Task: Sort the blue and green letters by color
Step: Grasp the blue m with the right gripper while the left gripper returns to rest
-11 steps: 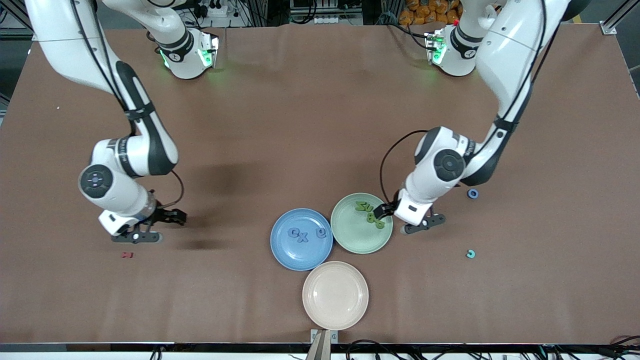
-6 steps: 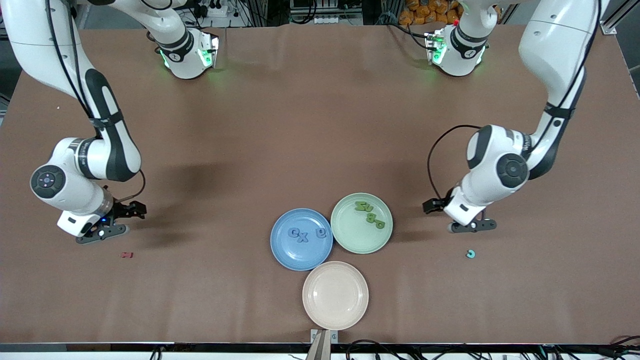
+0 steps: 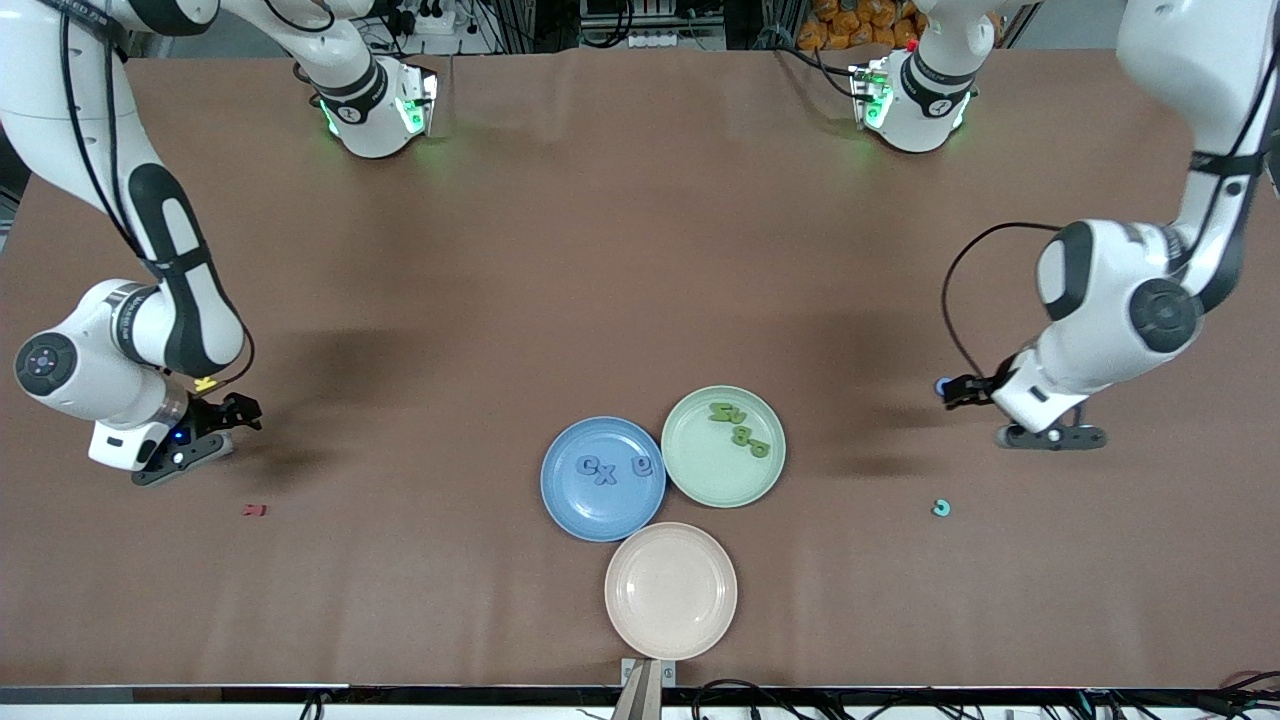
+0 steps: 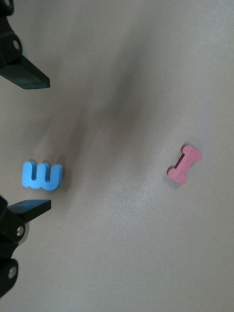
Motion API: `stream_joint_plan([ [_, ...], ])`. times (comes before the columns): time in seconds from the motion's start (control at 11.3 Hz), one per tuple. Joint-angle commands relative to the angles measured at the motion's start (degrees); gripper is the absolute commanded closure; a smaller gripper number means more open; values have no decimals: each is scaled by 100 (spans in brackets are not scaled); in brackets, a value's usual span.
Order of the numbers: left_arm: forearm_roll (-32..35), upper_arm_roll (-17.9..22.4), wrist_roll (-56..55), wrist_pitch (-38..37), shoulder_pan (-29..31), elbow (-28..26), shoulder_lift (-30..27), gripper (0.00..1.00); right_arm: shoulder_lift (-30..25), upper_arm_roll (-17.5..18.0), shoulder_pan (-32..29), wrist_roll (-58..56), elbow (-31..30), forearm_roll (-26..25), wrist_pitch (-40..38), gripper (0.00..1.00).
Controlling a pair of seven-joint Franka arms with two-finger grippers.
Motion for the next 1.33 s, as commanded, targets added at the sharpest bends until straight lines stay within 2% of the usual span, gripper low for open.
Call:
stream_joint_plan([
  [0.0, 84, 266, 444, -1085, 1, 246, -700, 0, 356, 45, -131, -700, 376, 512, 9, 0],
  [0.27, -13, 231, 401, -2640, -8, 1352, -762, 0, 602, -61, -122, -692, 596, 512, 71, 0],
  [0.44, -241, 214, 383, -3222, -52, 1802, -771, 0, 611, -148, -114, -639, 596, 512, 62, 0],
  [0.71, -373, 179, 453, -3724, -69, 2172, -1042, 0, 611, -219, -96, -622, 579, 530, 53, 0],
  [1.06, -365, 178, 506, -4121, -254, 2252, -1456, 0, 611, -245, -96, -551, 544, 608, 9, 0],
  [1.15, -365, 170, 497, -4191, -263, 2383, -1456, 0, 611, -245, -114, -577, 544, 652, 0, 24],
  [1.24, -365, 161, 480, -4191, -263, 2454, -1448, 0, 611, -245, -114, -586, 535, 653, -8, 79],
])
